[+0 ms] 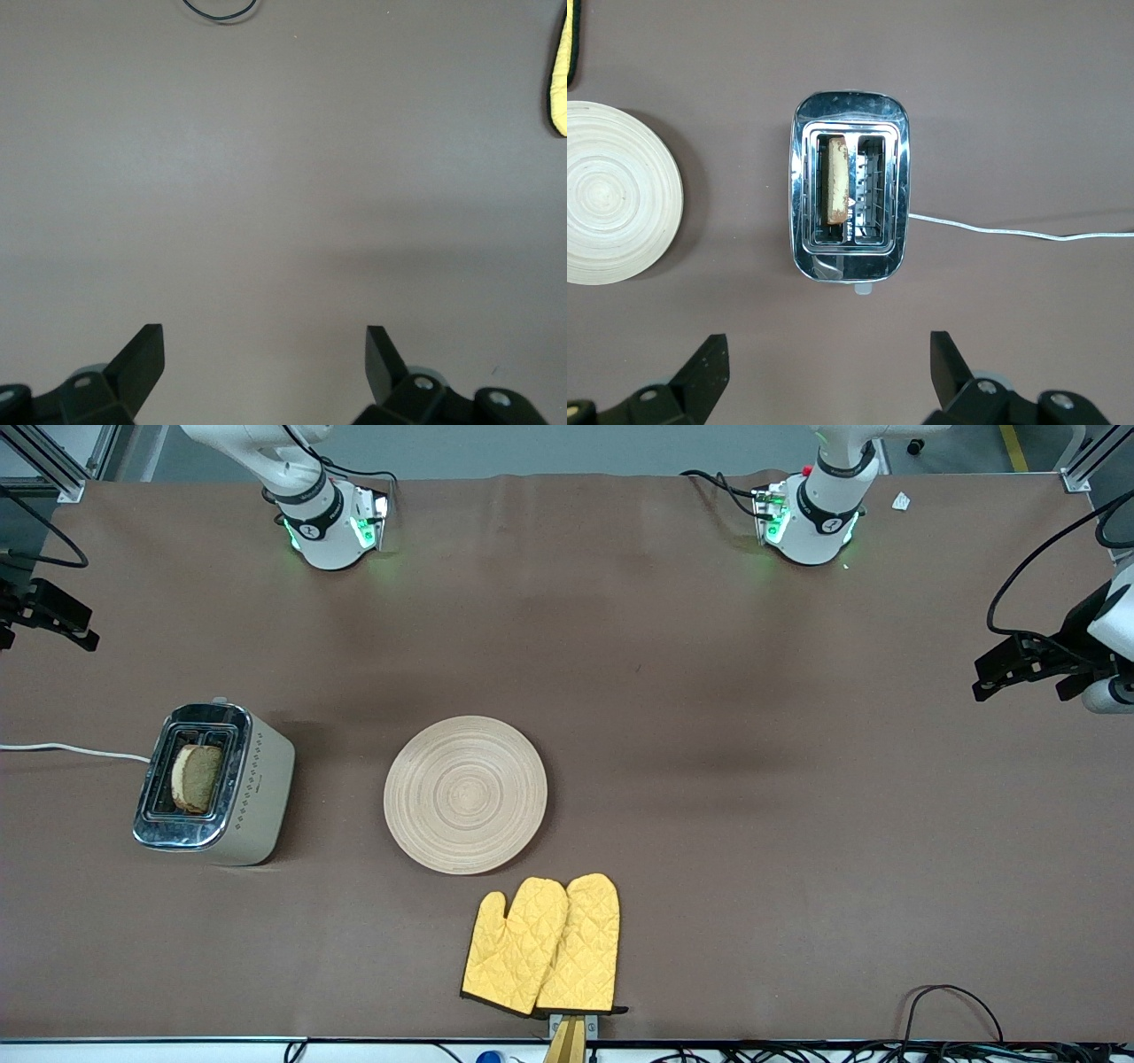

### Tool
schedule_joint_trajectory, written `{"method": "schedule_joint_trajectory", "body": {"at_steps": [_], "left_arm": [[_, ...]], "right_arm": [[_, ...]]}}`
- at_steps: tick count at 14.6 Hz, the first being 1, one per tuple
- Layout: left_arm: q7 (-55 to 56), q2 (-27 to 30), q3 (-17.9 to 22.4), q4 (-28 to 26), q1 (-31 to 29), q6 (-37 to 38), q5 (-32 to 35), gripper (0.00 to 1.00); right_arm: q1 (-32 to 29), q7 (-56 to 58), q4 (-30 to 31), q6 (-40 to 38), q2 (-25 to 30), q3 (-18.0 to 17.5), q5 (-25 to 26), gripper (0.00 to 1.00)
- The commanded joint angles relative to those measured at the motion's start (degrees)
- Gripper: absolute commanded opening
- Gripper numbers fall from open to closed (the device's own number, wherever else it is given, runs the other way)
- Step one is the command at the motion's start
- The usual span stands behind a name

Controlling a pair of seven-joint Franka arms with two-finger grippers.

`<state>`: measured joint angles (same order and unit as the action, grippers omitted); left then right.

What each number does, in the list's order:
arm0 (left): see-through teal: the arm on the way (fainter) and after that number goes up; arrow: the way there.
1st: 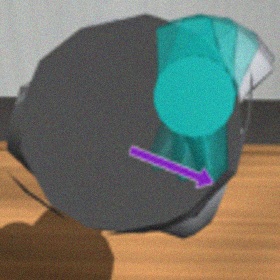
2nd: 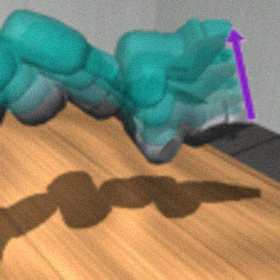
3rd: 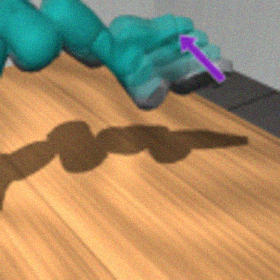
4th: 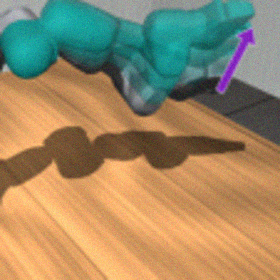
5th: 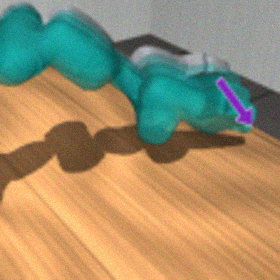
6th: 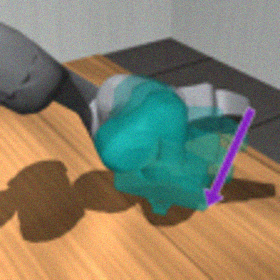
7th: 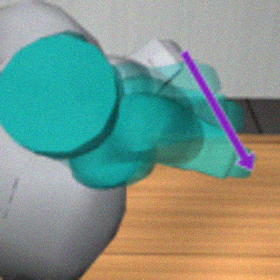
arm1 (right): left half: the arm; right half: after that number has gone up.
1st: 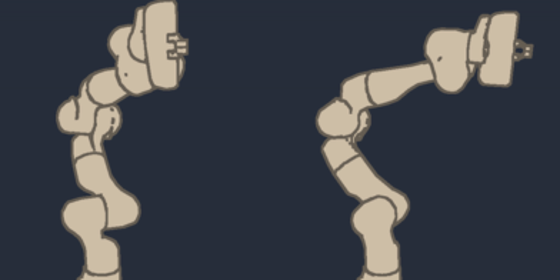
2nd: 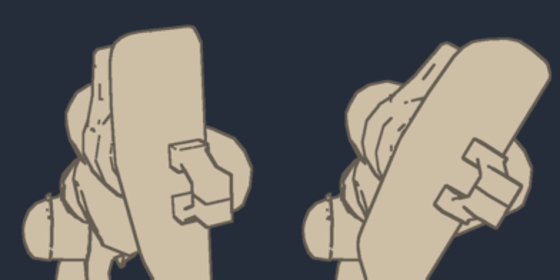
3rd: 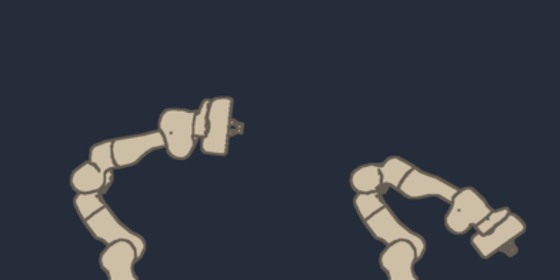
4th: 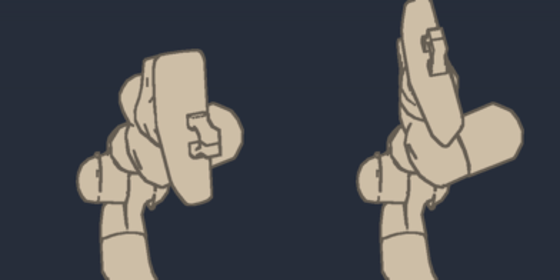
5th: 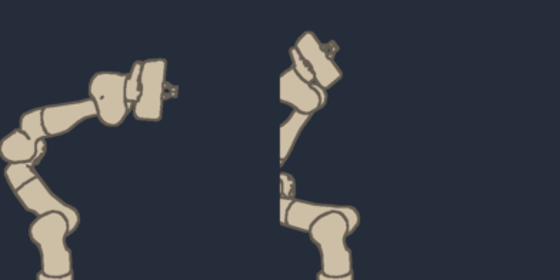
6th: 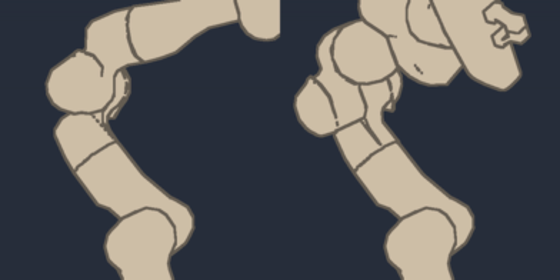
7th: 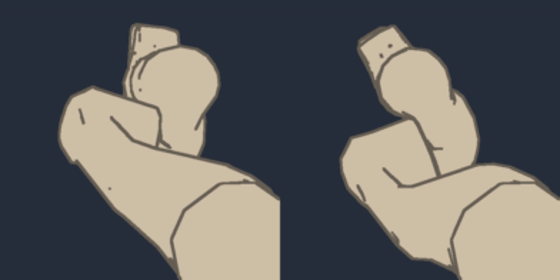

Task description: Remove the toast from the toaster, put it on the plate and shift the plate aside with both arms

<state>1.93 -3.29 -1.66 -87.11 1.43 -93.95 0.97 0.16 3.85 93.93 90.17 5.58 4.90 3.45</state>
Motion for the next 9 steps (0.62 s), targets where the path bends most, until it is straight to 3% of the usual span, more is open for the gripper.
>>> {"method": "schedule_joint_trajectory", "body": {"at_steps": [1,9], "left_arm": [[0.18,-0.32,-0.01,1.07,0.06,-0.18,1.32,1.0],[0.36,-0.58,-0.28,1.68,0.5,-0.01,1.67,1.0]], "right_arm": [[-0.16,0.28,-0.15,-0.44,0.13,0.02,-1.08,1.0],[-0.24,0.28,-0.06,-0.44,0.13,0.02,-1.08,1.0]]}}
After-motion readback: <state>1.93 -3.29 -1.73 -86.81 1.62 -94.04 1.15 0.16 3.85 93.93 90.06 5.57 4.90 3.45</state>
